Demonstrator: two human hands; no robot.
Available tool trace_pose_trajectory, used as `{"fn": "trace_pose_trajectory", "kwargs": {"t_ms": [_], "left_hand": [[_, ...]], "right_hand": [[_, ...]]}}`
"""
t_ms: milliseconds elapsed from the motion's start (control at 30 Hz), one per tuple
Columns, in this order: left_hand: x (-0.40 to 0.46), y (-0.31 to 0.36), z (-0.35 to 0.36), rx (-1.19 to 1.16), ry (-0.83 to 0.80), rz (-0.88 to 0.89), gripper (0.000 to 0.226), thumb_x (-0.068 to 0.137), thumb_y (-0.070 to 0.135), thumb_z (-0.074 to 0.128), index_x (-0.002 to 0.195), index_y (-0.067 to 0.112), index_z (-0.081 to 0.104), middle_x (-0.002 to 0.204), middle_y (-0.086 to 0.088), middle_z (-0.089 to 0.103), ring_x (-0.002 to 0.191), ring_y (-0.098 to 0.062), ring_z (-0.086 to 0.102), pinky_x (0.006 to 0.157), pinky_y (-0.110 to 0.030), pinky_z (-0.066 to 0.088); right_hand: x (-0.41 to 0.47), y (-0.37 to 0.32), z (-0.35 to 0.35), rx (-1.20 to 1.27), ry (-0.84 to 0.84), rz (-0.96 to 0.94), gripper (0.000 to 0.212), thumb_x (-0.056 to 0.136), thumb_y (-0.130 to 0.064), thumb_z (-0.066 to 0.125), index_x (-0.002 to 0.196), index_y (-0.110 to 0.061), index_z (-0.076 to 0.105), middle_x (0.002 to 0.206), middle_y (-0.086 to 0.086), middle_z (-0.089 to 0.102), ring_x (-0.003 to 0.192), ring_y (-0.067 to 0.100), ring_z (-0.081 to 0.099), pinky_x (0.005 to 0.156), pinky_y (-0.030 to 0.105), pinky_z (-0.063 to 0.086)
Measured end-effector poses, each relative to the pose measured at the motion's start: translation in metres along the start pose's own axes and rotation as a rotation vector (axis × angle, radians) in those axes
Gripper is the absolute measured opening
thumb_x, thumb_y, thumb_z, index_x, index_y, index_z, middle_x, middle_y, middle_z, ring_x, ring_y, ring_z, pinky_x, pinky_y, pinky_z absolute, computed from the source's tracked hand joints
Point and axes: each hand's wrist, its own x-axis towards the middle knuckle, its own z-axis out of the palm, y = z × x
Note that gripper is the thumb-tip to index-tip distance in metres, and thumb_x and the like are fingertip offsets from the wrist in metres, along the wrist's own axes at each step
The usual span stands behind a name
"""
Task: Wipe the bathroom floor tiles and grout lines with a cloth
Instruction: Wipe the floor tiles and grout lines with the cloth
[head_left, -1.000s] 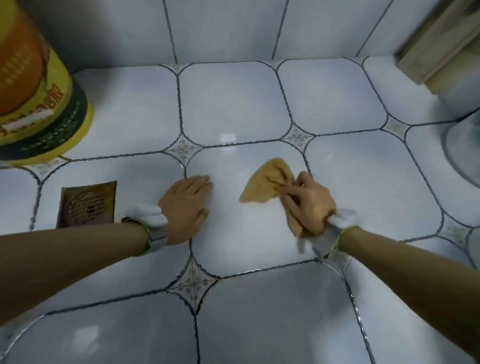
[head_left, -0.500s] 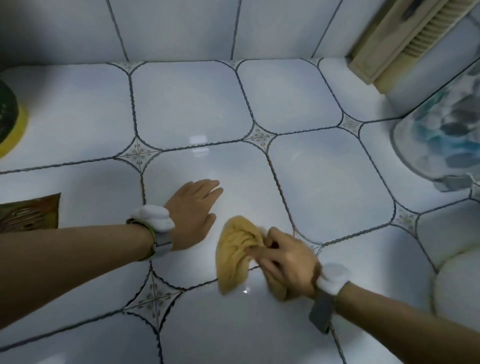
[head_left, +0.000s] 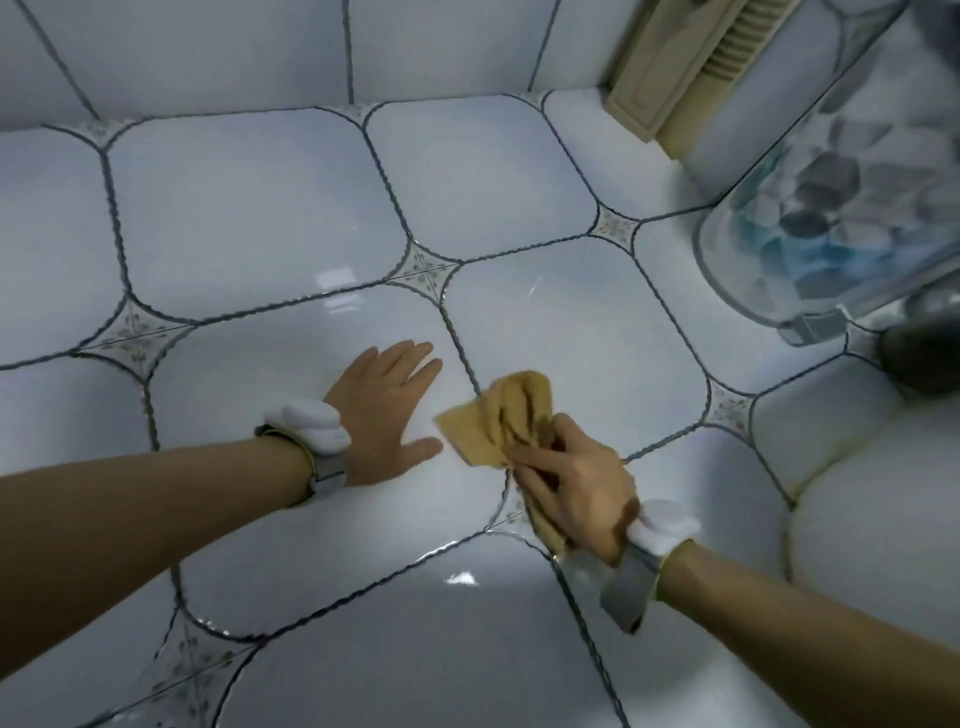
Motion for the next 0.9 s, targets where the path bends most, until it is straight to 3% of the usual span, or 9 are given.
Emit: {"fn": "trace_pose_trajectory", "kwargs": {"t_ms": [33, 100, 200, 300, 400, 533, 633, 700, 900], "left_hand": [[-0.002, -0.002, 0.000, 0.022, -0.003, -0.005, 0.097, 0.076, 0.075, 0.045, 0.150, 0.016, 0.022, 0.159, -0.004, 0.016, 0.146, -0.021, 0.013, 0.118, -0.040, 0.014], [0.000, -0.003, 0.003, 0.038, -0.026, -0.013, 0.109, 0.067, 0.084, 0.040, 0.150, 0.016, 0.021, 0.159, -0.004, 0.016, 0.146, -0.022, 0.014, 0.118, -0.041, 0.015], [0.002, -0.006, 0.007, 0.043, -0.049, -0.015, 0.113, 0.064, 0.088, 0.032, 0.152, 0.020, 0.012, 0.160, 0.000, 0.008, 0.147, -0.020, 0.006, 0.120, -0.040, 0.011], [0.003, -0.006, 0.009, 0.039, -0.031, -0.016, 0.113, 0.064, 0.089, 0.032, 0.152, 0.020, 0.013, 0.160, -0.001, 0.009, 0.147, -0.021, 0.006, 0.120, -0.041, 0.011], [0.001, -0.005, 0.010, 0.052, -0.012, -0.016, 0.112, 0.065, 0.088, 0.035, 0.151, 0.019, 0.015, 0.160, -0.001, 0.010, 0.147, -0.021, 0.007, 0.119, -0.041, 0.012], [0.002, -0.006, 0.011, 0.055, -0.018, 0.003, 0.112, 0.066, 0.088, 0.035, 0.151, 0.018, 0.015, 0.160, -0.002, 0.010, 0.147, -0.022, 0.007, 0.119, -0.043, 0.012], [0.003, -0.006, 0.011, 0.048, -0.024, -0.006, 0.112, 0.065, 0.088, 0.035, 0.151, 0.019, 0.014, 0.160, -0.002, 0.009, 0.147, -0.021, 0.006, 0.120, -0.042, 0.011], [0.003, -0.005, 0.010, 0.040, -0.036, -0.016, 0.112, 0.066, 0.087, 0.038, 0.151, 0.018, 0.013, 0.160, -0.001, 0.007, 0.147, -0.021, 0.004, 0.120, -0.041, 0.009], [-0.003, -0.003, -0.001, 0.017, -0.034, -0.054, 0.110, 0.070, 0.083, 0.043, 0.151, 0.015, 0.012, 0.160, -0.001, 0.008, 0.147, -0.020, 0.005, 0.120, -0.044, 0.004]], "right_hand": [[-0.004, 0.000, 0.000, 0.014, -0.038, -0.070, 0.022, 0.091, -0.040, 0.060, 0.112, -0.040, 0.067, 0.090, -0.009, 0.041, 0.066, 0.011, 0.048, 0.057, 0.019, 0.034], [0.004, 0.029, -0.010, 0.016, 0.050, 0.033, 0.021, 0.091, -0.037, 0.065, 0.111, -0.037, 0.071, 0.089, -0.005, 0.045, 0.069, 0.016, 0.054, 0.060, 0.023, 0.042], [0.037, 0.101, -0.037, -0.141, 0.261, 0.484, 0.024, 0.091, -0.034, 0.064, 0.112, -0.028, 0.074, 0.098, 0.007, 0.053, 0.085, 0.030, 0.059, 0.074, 0.032, 0.046], [0.064, 0.141, -0.059, -0.217, 0.308, 0.854, 0.028, 0.094, -0.033, 0.055, 0.110, -0.022, 0.074, 0.107, 0.016, 0.062, 0.093, 0.040, 0.059, 0.083, 0.037, 0.048], [0.074, 0.116, -0.049, -0.152, 0.293, 0.761, 0.024, 0.092, -0.032, 0.055, 0.102, -0.023, 0.075, 0.114, 0.011, 0.065, 0.094, 0.037, 0.062, 0.084, 0.036, 0.050], [0.048, 0.049, -0.015, -0.050, 0.140, 0.257, 0.017, 0.091, -0.038, 0.061, 0.105, -0.037, 0.071, 0.105, -0.005, 0.054, 0.077, 0.016, 0.057, 0.069, 0.022, 0.041], [0.026, 0.029, -0.008, 0.012, 0.012, -0.032, 0.018, 0.091, -0.040, 0.060, 0.109, -0.039, 0.066, 0.092, -0.013, 0.041, 0.066, 0.014, 0.052, 0.060, 0.023, 0.044], [0.037, 0.049, -0.017, 0.005, 0.053, 0.032, 0.019, 0.090, -0.037, 0.064, 0.109, -0.038, 0.069, 0.092, -0.008, 0.046, 0.069, 0.020, 0.057, 0.065, 0.028, 0.048], [0.146, 0.123, -0.048, -0.201, 0.257, 0.747, 0.032, 0.092, -0.037, 0.050, 0.113, -0.023, 0.069, 0.119, 0.012, 0.063, 0.107, 0.037, 0.059, 0.092, 0.040, 0.047]]}}
